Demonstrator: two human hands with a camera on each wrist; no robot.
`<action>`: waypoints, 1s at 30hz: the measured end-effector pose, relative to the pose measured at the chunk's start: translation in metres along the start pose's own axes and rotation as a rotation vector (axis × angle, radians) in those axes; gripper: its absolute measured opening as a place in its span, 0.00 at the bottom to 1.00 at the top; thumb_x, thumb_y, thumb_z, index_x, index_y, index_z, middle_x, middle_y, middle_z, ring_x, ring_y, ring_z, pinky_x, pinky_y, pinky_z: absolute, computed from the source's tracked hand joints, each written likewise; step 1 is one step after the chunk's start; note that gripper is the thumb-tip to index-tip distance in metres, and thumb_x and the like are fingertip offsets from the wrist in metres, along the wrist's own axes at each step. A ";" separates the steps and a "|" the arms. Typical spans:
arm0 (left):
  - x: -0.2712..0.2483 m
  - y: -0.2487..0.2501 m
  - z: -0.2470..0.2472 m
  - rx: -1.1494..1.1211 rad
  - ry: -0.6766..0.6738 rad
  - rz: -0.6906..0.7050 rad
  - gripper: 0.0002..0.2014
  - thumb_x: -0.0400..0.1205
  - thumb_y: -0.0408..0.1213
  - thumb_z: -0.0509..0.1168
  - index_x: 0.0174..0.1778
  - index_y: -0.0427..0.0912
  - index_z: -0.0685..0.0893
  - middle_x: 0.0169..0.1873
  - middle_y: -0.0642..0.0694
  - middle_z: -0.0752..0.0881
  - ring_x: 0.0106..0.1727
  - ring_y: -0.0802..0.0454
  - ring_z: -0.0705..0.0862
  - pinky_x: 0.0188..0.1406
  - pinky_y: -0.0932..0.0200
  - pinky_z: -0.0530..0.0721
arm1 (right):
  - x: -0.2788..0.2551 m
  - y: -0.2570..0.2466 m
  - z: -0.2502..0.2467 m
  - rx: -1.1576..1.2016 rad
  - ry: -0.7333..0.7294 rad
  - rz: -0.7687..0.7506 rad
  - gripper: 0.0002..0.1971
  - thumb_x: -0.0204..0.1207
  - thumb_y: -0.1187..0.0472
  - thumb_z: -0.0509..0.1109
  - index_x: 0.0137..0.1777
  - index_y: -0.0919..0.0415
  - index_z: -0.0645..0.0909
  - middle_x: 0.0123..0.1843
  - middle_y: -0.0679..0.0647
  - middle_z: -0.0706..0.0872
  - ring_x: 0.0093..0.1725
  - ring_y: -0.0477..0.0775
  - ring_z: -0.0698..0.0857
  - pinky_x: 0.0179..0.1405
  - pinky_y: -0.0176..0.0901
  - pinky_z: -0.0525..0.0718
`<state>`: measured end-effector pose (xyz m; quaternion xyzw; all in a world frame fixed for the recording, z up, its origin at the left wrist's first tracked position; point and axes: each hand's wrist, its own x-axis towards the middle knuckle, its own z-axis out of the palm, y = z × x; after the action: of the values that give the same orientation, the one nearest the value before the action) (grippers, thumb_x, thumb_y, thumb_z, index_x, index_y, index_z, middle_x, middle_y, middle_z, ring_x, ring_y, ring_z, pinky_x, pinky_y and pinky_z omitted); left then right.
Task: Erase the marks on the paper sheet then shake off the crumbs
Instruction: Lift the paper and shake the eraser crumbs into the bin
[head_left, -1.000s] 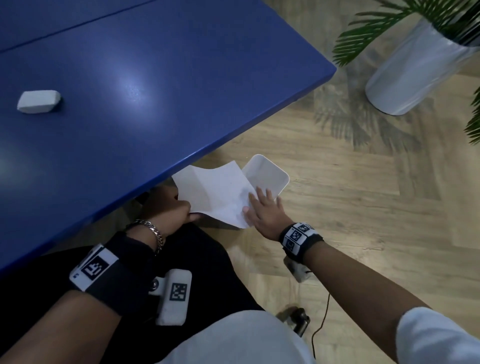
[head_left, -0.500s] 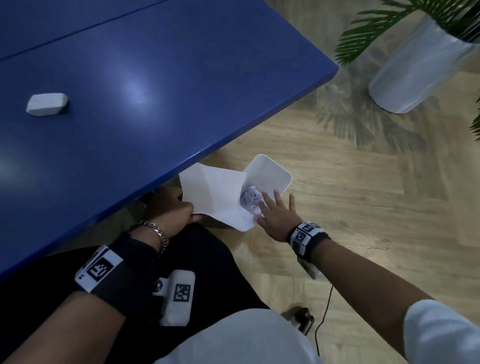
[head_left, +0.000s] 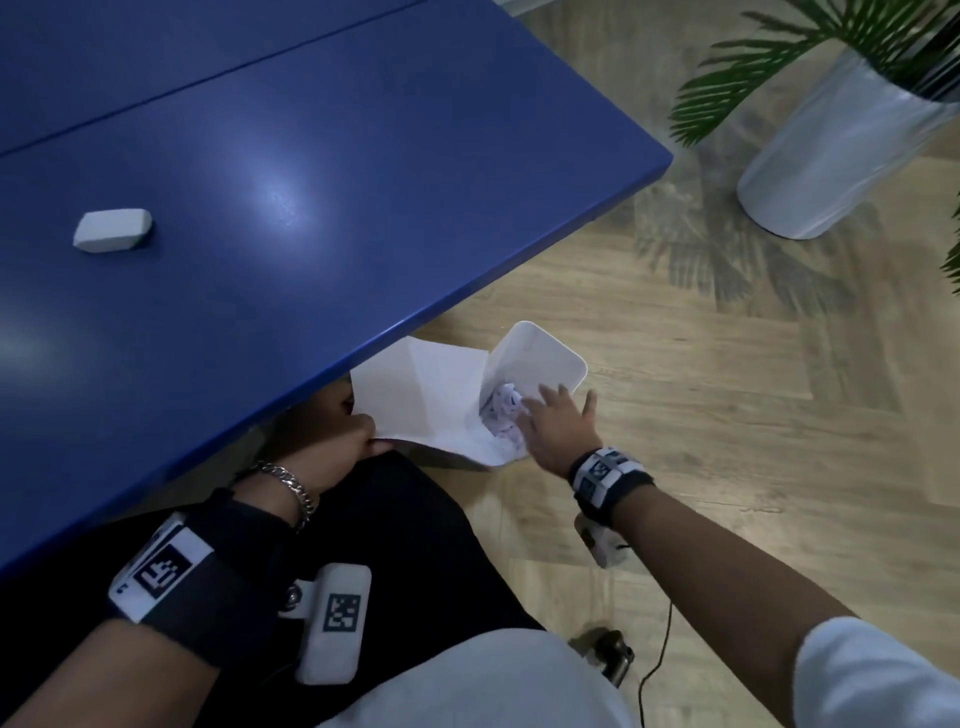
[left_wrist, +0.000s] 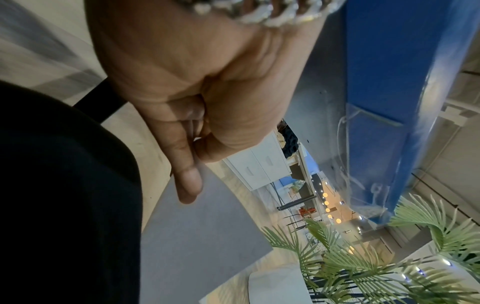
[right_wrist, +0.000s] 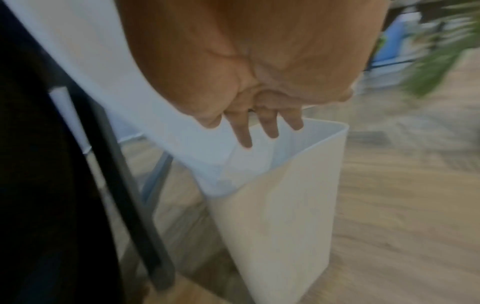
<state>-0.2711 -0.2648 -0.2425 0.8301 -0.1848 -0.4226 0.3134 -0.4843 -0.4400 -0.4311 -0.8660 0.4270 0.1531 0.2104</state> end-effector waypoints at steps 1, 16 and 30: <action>-0.001 -0.003 -0.001 -0.051 -0.005 -0.011 0.14 0.84 0.16 0.63 0.62 0.31 0.85 0.49 0.50 0.87 0.49 0.55 0.86 0.28 0.73 0.85 | 0.003 0.002 -0.009 0.174 0.060 0.022 0.23 0.92 0.48 0.52 0.69 0.58 0.84 0.76 0.62 0.82 0.81 0.67 0.75 0.80 0.72 0.67; 0.004 -0.048 -0.027 -0.047 0.069 -0.036 0.49 0.60 0.70 0.78 0.76 0.48 0.83 0.67 0.52 0.90 0.67 0.48 0.89 0.76 0.41 0.82 | 0.006 0.011 -0.017 1.496 -0.310 0.244 0.06 0.90 0.62 0.67 0.55 0.64 0.83 0.62 0.63 0.91 0.50 0.58 0.93 0.42 0.48 0.92; 0.007 -0.020 -0.005 0.127 -0.036 -0.101 0.12 0.85 0.41 0.71 0.50 0.34 0.92 0.40 0.40 0.95 0.37 0.43 0.93 0.32 0.60 0.88 | 0.001 -0.017 -0.044 0.441 0.067 0.101 0.22 0.85 0.67 0.64 0.79 0.68 0.78 0.75 0.66 0.84 0.74 0.68 0.82 0.76 0.55 0.77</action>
<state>-0.2625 -0.2522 -0.2583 0.8488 -0.1749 -0.4401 0.2349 -0.4660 -0.4530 -0.3890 -0.7811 0.4998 0.0377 0.3724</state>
